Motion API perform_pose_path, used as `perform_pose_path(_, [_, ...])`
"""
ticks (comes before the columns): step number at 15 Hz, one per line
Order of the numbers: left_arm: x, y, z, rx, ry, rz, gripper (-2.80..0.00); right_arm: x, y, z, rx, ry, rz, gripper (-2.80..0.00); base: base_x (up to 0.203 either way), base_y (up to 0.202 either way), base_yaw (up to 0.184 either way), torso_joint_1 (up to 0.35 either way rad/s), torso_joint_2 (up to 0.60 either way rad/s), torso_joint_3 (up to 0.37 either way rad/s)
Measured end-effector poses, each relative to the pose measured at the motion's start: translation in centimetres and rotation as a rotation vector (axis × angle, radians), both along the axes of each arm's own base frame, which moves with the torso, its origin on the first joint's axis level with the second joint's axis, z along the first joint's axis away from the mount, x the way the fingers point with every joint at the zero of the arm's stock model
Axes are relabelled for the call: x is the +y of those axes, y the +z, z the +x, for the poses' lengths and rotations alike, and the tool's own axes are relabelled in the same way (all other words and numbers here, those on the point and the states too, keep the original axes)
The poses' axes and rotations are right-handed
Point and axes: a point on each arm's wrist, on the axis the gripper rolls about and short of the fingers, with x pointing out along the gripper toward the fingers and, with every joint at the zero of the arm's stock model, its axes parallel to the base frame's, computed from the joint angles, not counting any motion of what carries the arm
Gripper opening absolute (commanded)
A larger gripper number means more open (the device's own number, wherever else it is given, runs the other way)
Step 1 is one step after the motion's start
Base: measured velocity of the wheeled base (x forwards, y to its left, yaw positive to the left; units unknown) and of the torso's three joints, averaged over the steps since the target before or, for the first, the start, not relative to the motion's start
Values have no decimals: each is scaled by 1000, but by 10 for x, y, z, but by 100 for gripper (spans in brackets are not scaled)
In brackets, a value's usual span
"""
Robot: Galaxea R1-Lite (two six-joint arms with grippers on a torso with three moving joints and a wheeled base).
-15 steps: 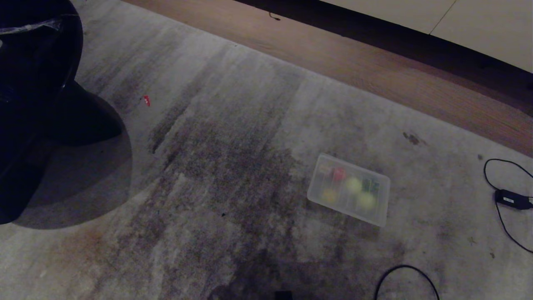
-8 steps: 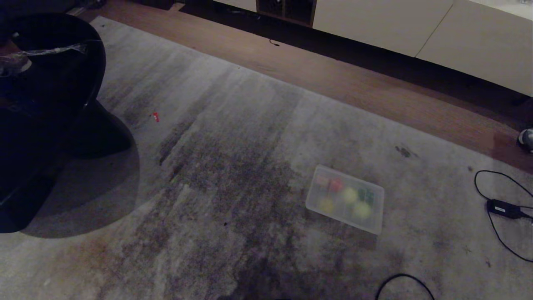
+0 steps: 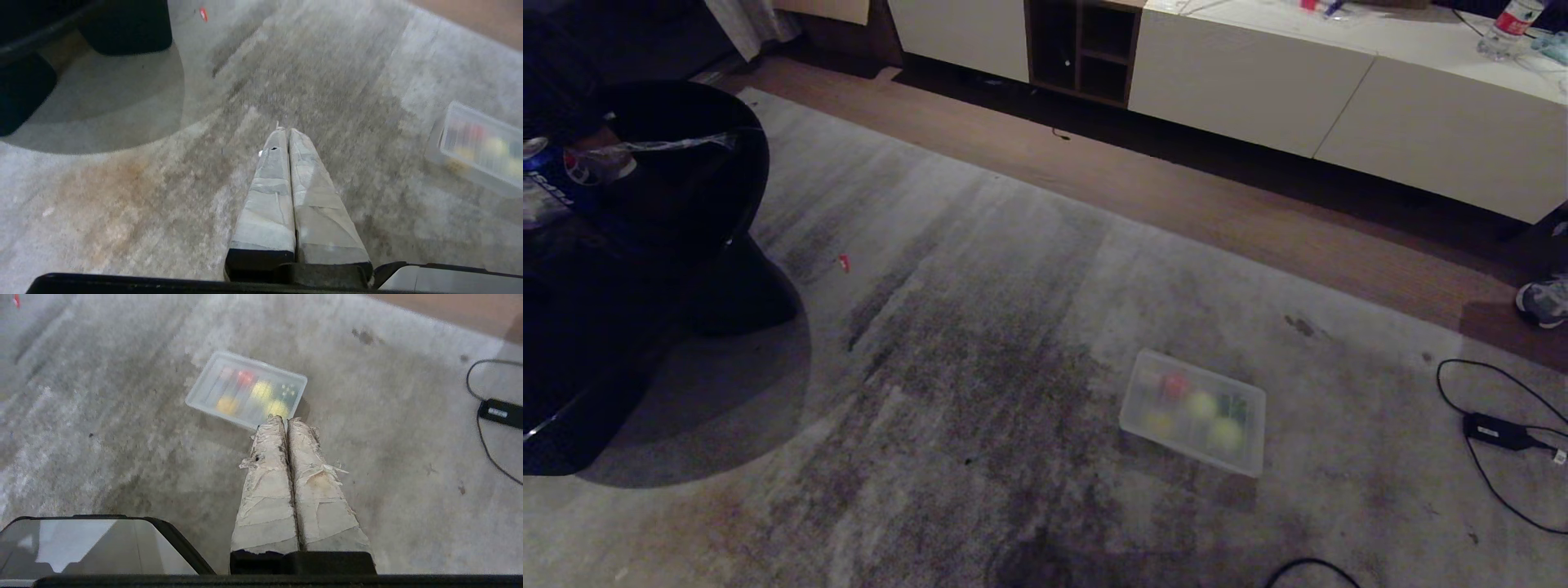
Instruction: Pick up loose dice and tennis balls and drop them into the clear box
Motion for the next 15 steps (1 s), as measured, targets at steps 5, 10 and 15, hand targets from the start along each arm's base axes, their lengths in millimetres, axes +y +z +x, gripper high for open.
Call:
perform_pose_path(5, [0,0,0,0,0,0,-280,0,0,0,0,0,0,-280,0,0,0,2,2,205])
perform_pose_path(10, [0,0,0,0,0,0,-280,0,0,0,0,0,0,-280,0,0,0,2,2,203])
perform_pose_path(15, [0,0,0,0,1,-1,-280,0,0,0,-1,1,0,-280,0,0,0,3,3,203])
